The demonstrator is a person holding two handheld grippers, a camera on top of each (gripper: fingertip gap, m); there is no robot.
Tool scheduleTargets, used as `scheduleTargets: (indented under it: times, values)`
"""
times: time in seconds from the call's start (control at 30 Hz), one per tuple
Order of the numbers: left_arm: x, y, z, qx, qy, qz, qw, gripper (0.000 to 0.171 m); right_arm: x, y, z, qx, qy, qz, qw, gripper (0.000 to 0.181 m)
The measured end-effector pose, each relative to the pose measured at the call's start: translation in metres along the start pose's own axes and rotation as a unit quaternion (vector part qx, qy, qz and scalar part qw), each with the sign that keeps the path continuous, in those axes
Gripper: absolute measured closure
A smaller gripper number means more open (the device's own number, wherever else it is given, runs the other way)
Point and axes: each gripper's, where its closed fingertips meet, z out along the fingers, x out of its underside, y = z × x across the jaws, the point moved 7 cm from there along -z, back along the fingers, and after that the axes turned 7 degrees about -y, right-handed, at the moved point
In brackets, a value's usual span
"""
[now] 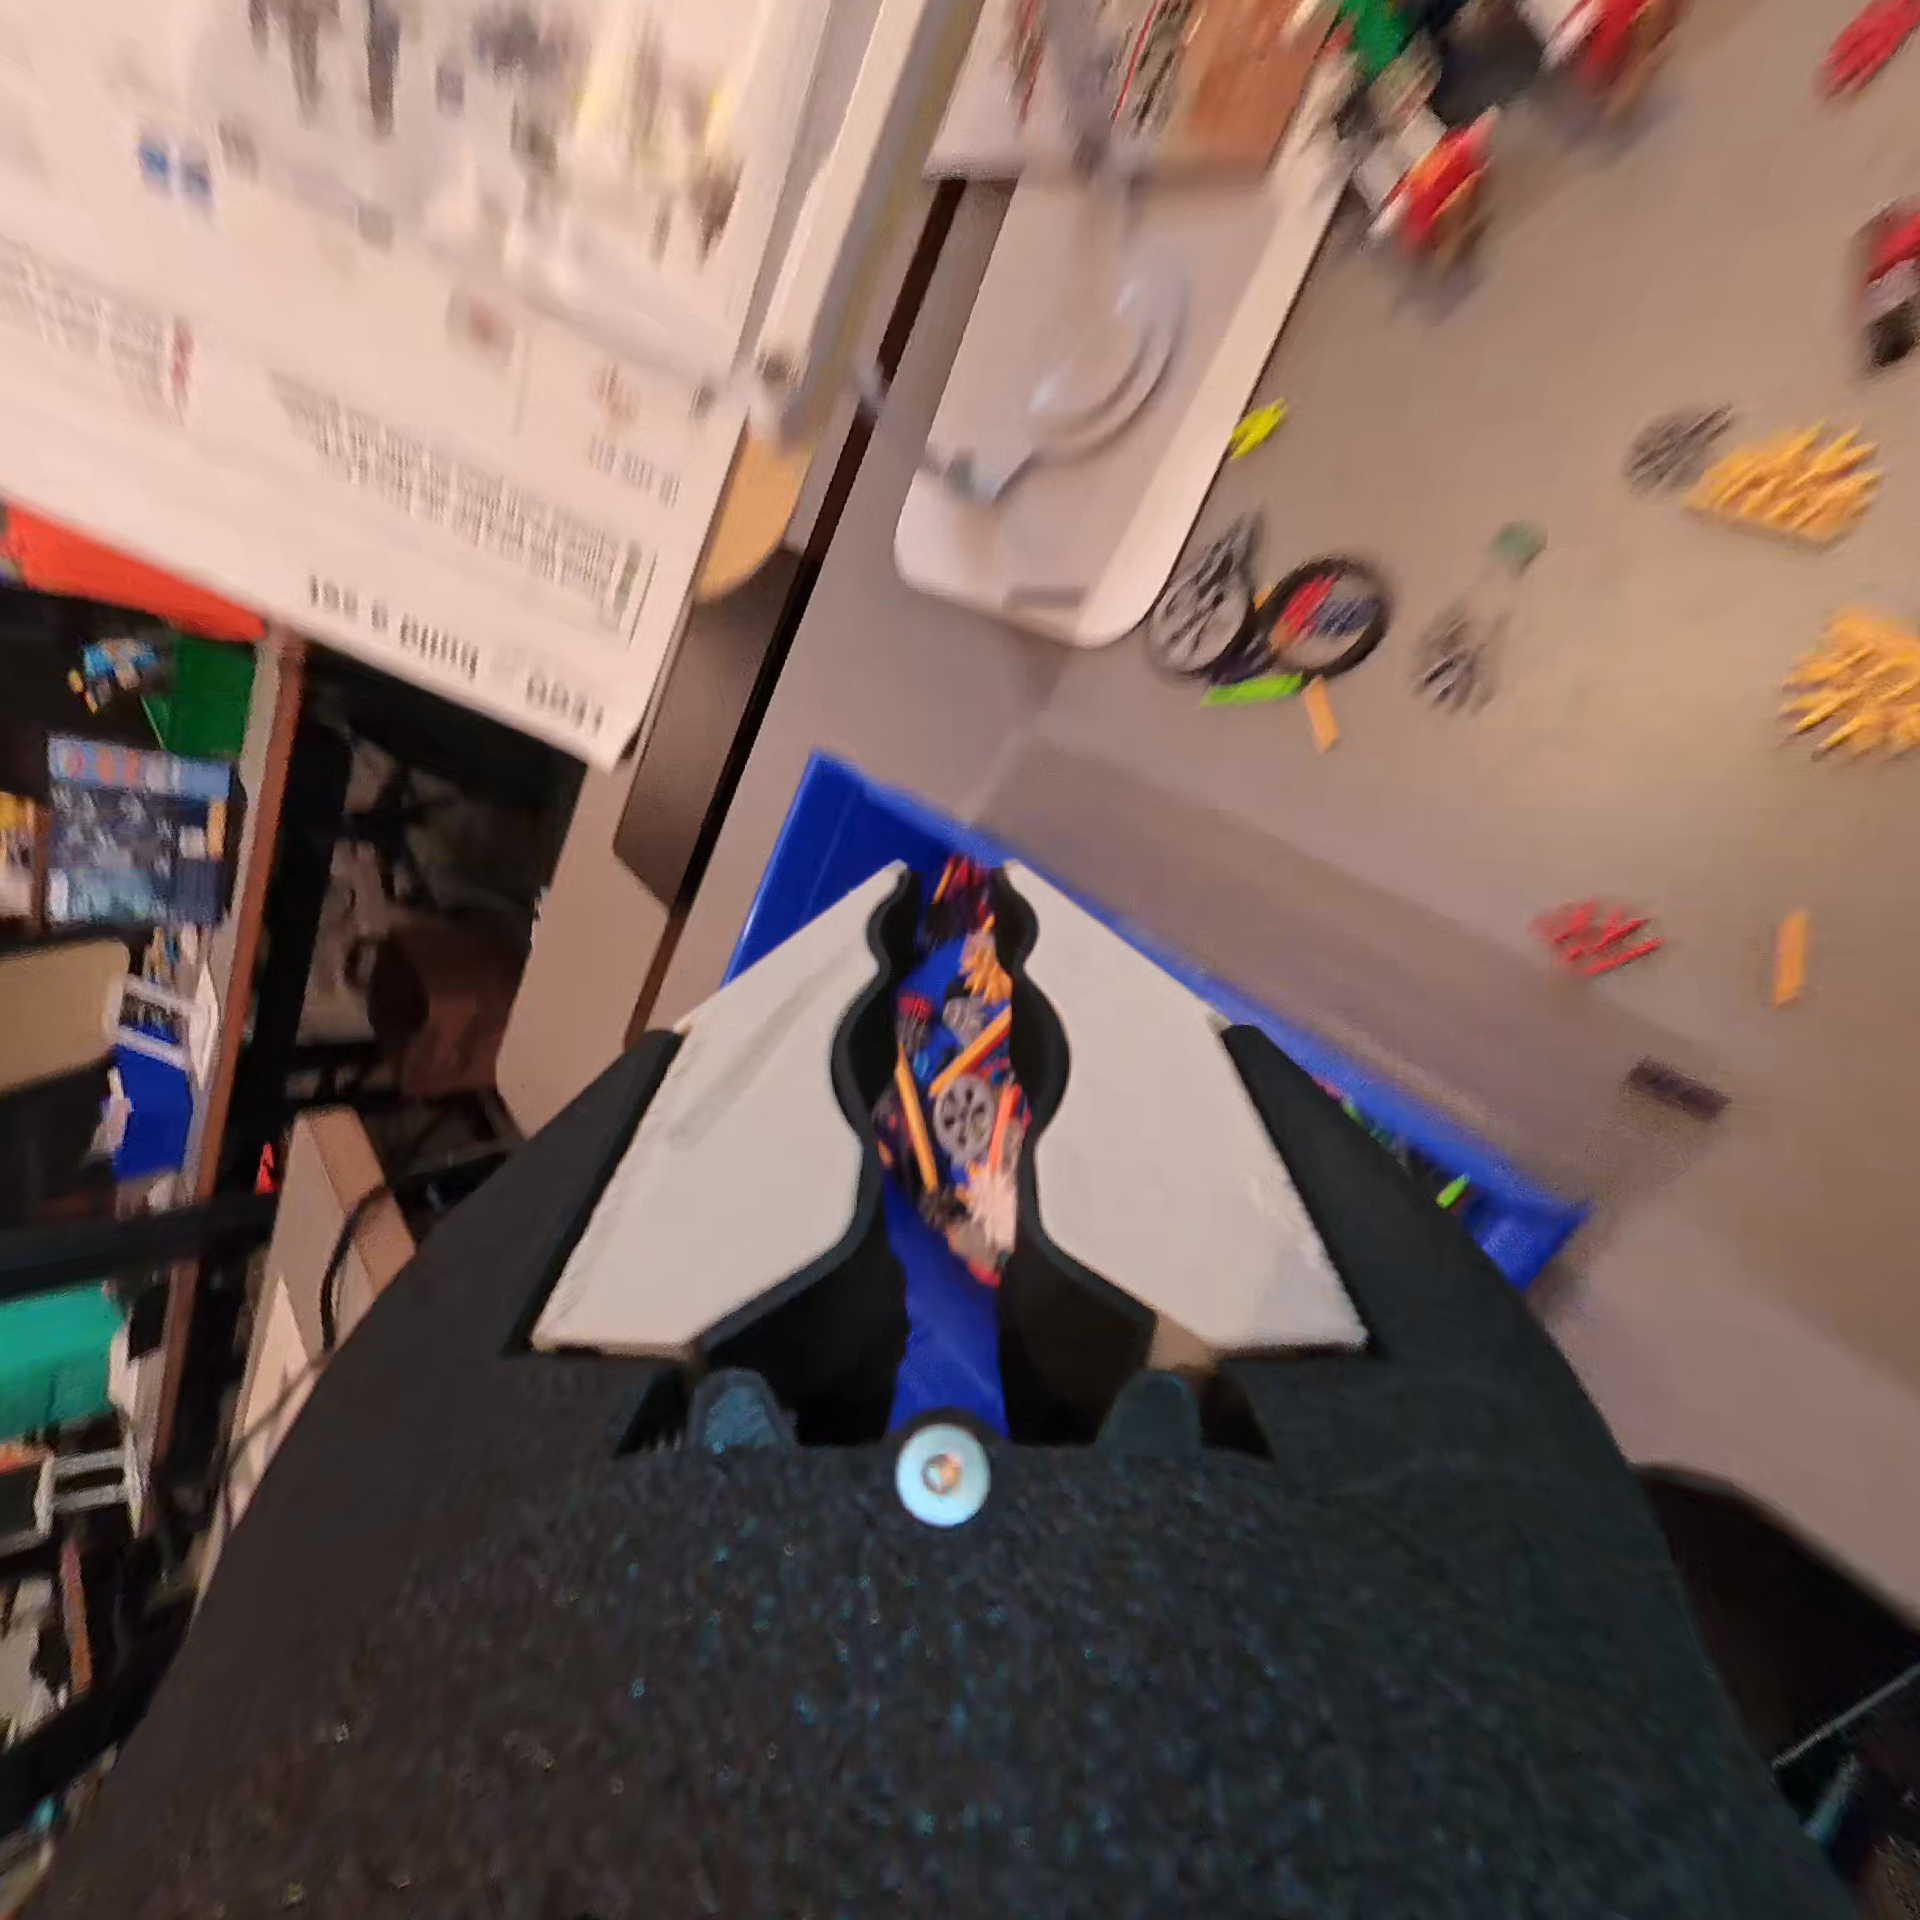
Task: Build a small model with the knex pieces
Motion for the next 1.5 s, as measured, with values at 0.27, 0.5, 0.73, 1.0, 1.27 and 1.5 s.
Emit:
scheduleTargets:
  times: [0.27, 0.5, 0.73, 1.0, 1.27, 1.5]
  values:
    - [0.109, 0.052, 0.063, 0.038, 0.123, -0.08, 0.988, 0.163, 0.003, -0.003, 0.004, 0.009, 0.019, 0.009, 1.0, 0.154]
    - [0.147, 0.052, 0.127, 0.089, 0.199, -0.041, 0.975, 0.158, 0.004, -0.005, 0.004, 0.014, 0.023, 0.016, 1.0, 0.154]
    - [0.162, 0.046, 0.163, 0.136, 0.237, -0.044, 0.961, 0.149, 0.004, -0.006, 0.005, 0.013, 0.026, 0.022, 0.999, 0.155]
    - [0.167, 0.036, 0.178, 0.181, 0.218, -0.039, 0.958, 0.148, 0.004, -0.006, 0.005, 0.015, 0.025, 0.022, 0.999, 0.156]
    - [0.158, 0.03, 0.174, 0.212, 0.179, -0.037, 0.96, 0.147, 0.004, -0.008, 0.005, 0.018, 0.025, 0.032, 0.999, 0.159]
    - [0.131, 0.012, 0.139, 0.28, 0.12, -0.033, 0.952, 0.149, 0.004, -0.01, 0.005, 0.015, 0.024, 0.041, 0.999, 0.161]
